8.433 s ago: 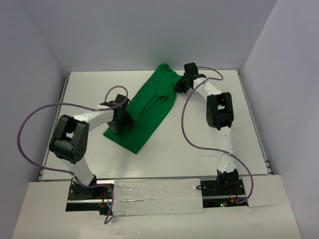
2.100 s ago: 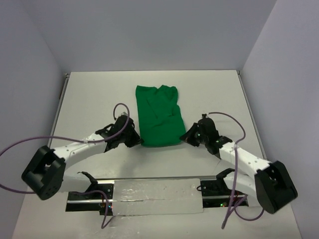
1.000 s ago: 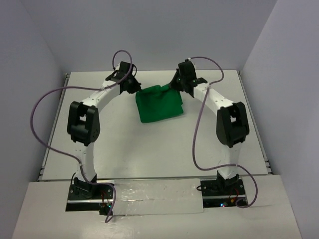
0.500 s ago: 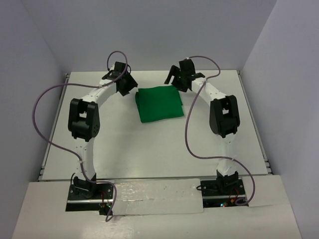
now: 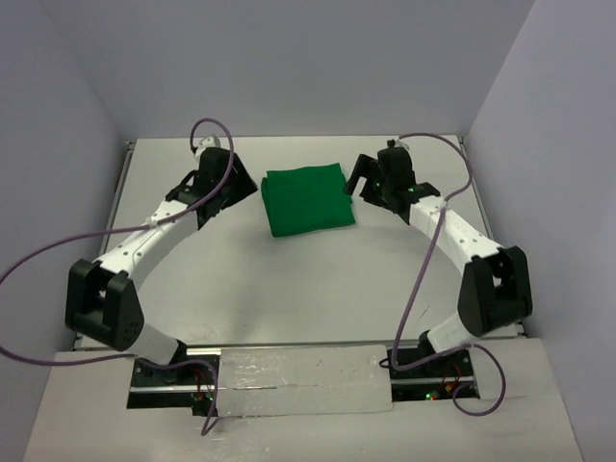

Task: Fold and stack the t-shirts
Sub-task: Fold the long partially folded tshirt into a neat square

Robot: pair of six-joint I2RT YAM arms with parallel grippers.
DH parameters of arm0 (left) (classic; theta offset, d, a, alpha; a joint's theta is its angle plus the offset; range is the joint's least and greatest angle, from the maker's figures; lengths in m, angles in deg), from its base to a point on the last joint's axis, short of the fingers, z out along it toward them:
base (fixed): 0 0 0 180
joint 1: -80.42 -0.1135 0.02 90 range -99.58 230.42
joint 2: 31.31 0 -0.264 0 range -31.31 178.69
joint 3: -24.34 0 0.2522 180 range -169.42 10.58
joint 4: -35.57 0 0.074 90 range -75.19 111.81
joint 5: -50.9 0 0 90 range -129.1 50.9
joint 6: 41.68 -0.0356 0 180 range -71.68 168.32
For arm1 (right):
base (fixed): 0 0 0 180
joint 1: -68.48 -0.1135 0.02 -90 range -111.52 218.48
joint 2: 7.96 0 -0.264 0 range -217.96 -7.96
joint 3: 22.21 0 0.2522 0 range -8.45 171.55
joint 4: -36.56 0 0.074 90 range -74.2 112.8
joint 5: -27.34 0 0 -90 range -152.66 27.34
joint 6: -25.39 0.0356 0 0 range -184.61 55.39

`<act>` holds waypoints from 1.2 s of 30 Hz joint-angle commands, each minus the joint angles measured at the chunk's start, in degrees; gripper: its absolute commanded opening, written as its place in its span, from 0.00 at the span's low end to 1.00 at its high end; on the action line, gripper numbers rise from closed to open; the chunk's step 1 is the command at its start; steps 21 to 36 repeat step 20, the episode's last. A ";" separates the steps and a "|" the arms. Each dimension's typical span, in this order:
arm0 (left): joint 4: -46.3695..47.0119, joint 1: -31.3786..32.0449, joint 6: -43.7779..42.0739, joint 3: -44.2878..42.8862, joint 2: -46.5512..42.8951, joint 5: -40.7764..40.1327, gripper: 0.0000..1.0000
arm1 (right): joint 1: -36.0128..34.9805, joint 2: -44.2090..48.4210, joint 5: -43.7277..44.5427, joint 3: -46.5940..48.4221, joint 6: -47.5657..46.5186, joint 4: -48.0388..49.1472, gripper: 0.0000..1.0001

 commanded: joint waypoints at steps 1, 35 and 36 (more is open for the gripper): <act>2.75 0.49 -4.15 5.89 -7.87 -0.74 0.67 | 0.14 9.27 7.43 -5.84 -2.30 -1.84 1.00; -1.13 0.93 -7.65 16.89 -26.92 -2.60 0.68 | 0.09 29.81 18.34 -16.36 -1.91 -8.19 1.00; -1.13 0.93 -7.65 16.89 -26.92 -2.60 0.68 | 0.09 29.81 18.34 -16.36 -1.91 -8.19 1.00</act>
